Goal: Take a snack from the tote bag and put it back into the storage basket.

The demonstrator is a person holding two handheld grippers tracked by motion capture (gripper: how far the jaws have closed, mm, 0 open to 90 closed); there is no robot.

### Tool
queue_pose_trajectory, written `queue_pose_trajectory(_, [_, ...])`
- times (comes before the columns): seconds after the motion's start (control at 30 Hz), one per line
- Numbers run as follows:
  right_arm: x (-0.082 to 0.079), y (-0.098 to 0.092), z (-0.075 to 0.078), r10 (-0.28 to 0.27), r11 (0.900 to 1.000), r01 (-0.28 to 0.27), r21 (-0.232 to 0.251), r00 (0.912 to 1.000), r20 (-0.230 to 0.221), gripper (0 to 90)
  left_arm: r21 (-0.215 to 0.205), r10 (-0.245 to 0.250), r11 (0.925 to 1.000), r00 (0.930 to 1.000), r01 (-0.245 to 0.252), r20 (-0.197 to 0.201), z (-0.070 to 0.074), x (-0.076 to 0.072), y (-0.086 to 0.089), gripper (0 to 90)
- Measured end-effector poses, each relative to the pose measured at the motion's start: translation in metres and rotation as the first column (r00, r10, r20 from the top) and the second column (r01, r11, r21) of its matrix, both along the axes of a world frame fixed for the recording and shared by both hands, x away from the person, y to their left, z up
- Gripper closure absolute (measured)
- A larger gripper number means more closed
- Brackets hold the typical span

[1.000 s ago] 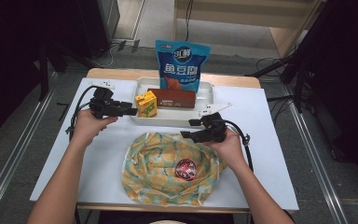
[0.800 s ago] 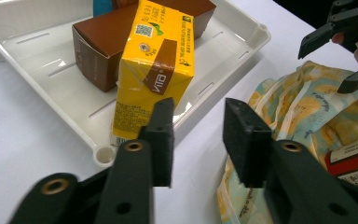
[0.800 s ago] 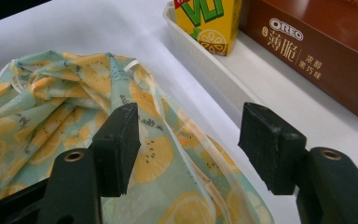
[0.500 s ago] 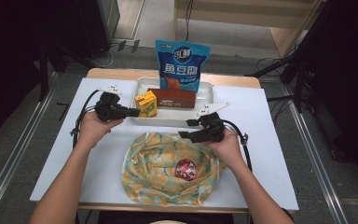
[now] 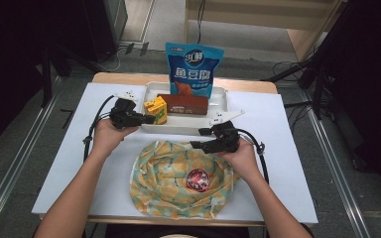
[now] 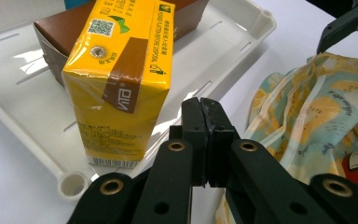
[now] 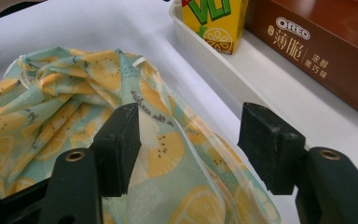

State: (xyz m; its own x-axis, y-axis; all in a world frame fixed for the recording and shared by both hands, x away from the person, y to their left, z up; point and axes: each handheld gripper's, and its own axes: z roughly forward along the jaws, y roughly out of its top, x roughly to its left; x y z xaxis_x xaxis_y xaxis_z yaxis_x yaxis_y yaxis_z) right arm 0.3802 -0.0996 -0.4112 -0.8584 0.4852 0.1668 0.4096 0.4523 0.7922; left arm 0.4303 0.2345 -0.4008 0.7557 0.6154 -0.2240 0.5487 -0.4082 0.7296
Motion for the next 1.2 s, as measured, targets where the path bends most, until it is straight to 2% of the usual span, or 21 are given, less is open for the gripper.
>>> queue_pose_trajectory(0.5, [-0.0003,-0.0009,-0.0005,0.002,1.000,-0.002,0.002,1.0000,0.001,39.1,-0.002,0.022,0.9998,0.9997,-0.022,-0.005,-0.0047,0.0044,0.0005,89.4])
queue_pose_trajectory(1.2, [0.0003,-0.0023,-0.0007,-0.001,1.000,0.001,0.009,1.0000,-0.009,39.1,0.019,0.034,0.9992,0.9993,-0.034,-0.012,-0.0073,0.0064,0.0048,89.4])
